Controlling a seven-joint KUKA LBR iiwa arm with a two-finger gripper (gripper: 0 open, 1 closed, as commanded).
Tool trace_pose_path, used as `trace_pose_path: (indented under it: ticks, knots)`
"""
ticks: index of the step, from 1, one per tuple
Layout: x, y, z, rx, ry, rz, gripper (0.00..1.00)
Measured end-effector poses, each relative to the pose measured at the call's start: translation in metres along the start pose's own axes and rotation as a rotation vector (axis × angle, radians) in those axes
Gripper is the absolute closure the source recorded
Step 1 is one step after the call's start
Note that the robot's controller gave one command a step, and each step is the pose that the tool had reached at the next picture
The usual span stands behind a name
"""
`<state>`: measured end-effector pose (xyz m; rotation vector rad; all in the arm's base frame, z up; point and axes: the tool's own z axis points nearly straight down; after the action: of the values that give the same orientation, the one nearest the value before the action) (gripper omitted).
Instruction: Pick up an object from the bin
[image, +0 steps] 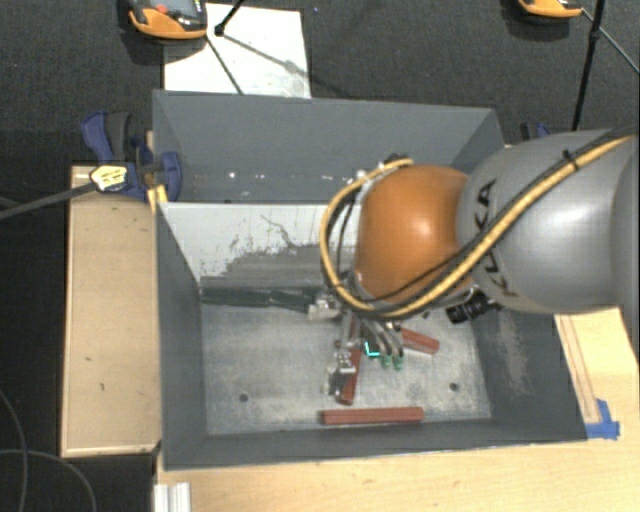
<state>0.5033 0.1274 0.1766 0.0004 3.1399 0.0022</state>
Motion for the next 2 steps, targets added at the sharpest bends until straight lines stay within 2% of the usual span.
trace_pose_path:
  ticks: [1, 2]
  knots:
    - [0.001, -0.016, 0.015, -0.002, -0.004, -0.130, 0.00]
    - [-0.005, -0.042, 0.039, 0.002, 0.001, -0.242, 0.00]
